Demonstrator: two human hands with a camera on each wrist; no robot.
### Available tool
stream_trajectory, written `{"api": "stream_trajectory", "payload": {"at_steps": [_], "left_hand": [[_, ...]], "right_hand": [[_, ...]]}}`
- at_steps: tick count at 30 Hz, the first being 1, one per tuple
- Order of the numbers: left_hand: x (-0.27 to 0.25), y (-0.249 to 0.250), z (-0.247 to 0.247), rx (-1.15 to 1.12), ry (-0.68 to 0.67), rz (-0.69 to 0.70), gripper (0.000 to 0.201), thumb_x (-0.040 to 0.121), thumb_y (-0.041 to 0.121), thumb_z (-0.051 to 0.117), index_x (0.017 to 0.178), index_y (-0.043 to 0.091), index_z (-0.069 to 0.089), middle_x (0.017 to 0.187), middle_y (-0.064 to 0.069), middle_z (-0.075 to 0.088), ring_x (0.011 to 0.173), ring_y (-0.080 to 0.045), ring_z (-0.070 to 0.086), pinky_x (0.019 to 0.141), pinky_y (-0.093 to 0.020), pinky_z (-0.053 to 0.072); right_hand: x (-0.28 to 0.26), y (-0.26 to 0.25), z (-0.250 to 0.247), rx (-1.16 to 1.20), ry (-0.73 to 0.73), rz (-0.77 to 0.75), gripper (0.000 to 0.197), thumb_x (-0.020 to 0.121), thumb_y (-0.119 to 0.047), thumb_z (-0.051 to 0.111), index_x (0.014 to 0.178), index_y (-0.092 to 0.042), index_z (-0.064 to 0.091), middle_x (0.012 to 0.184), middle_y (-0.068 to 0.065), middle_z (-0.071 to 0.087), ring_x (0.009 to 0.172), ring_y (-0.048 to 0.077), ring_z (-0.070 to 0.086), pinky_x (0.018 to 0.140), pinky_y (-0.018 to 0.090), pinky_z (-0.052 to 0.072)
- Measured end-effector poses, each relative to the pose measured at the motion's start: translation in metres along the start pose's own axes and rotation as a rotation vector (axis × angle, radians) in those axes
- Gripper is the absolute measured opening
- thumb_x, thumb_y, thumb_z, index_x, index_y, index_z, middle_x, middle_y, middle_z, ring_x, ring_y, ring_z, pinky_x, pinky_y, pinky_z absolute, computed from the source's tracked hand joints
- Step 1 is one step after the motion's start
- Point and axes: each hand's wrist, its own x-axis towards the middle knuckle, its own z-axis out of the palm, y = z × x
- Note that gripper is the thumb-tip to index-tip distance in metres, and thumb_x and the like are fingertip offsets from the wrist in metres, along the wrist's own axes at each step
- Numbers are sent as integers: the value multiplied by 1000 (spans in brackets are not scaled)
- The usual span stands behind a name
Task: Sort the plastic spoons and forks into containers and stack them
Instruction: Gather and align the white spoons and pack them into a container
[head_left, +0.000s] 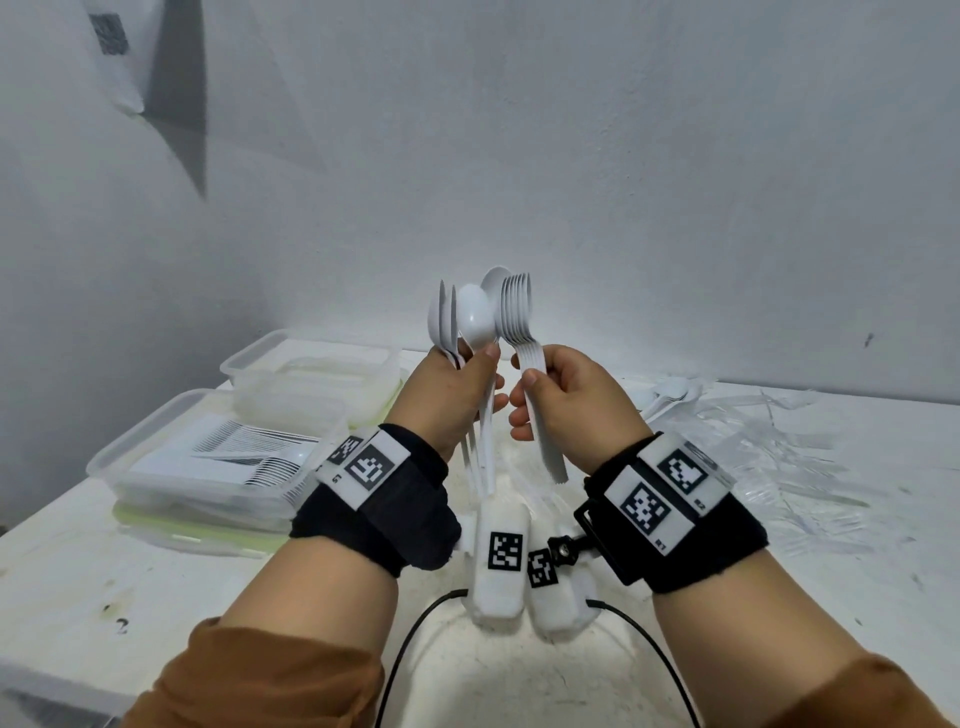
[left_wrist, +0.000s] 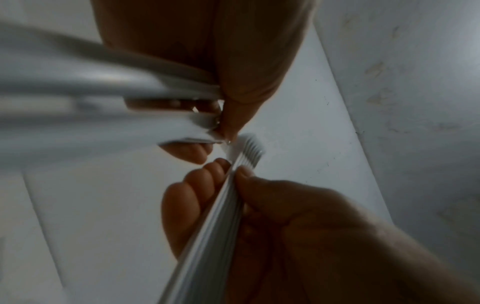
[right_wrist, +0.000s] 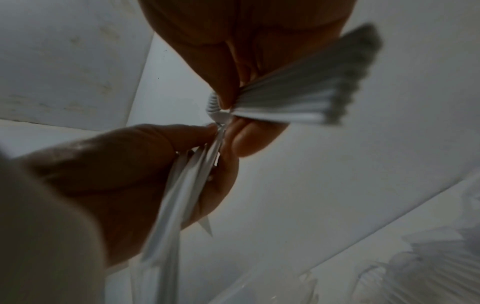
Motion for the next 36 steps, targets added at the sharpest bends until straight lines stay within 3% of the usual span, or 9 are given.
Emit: {"api": "stream_trajectory", "payload": {"at_steps": [3,7,10,15,19,22,26,30,36], "left_hand": [[1,3,-1,72,-12,23,20,89,27,56,80,9,60,71,-7,55,72,-21,54,79,-42,50],[-1,6,-2,131,-30,30,49,72,39,54,98,-3,61,80,-14,58,75,-24,54,86,-54,49],[-2,4,-2,139,-39,30,32,80,32,58,93,4,66,80,-11,64,79,-26,61,89,-50,48],[-2,-4,-4,152,-48,19,19,89,26,57,88,12,70,79,-12,70,90,-33,67,95,-50,48],[2,-9,-8,112,-38,18,17,91,22,57,81,17,70,74,-7,69,78,-29,66,86,-41,52],[5,-10,-11,10,-50,9,15,87,20,59,75,20,70,66,2,65,67,-19,59,76,-38,48],[5,-9,-13,-84,-88,-5,21,96,7,47,87,14,65,63,7,66,64,-8,59,68,-17,53],[5,-8,-13,-114,-75,-14,19,96,12,49,89,17,66,64,8,63,61,-5,56,60,-15,48],[8,-7,-13,-75,-67,-19,18,95,18,52,88,24,68,53,12,57,68,-13,48,62,-22,39]], "right_hand": [[3,-5,0,-5,-9,6,12,98,-7,40,96,-6,51,73,6,56,64,18,56,66,32,56],[6,-7,1,-54,-10,-6,12,98,-9,41,94,-6,52,76,7,60,64,17,61,67,32,57],[10,-5,1,-122,3,-9,18,98,-12,42,104,2,51,83,11,63,67,18,63,68,32,56],[14,1,4,-395,40,-43,28,97,-29,44,104,-4,50,93,18,68,86,31,65,80,39,50],[13,0,6,-396,35,-28,22,98,-23,41,108,-5,49,96,12,67,88,29,65,85,42,50],[9,-4,9,-159,21,28,13,99,-11,35,98,-2,44,81,14,59,70,29,59,70,38,50],[7,-6,10,-85,50,60,15,100,-12,32,85,-14,36,71,6,47,53,20,47,52,27,43],[9,-2,8,-149,72,19,10,99,-16,34,105,-20,42,72,1,49,54,15,43,51,26,38],[7,0,5,-118,23,8,14,98,-16,37,109,-14,45,72,-2,53,57,16,44,56,30,39]]}}
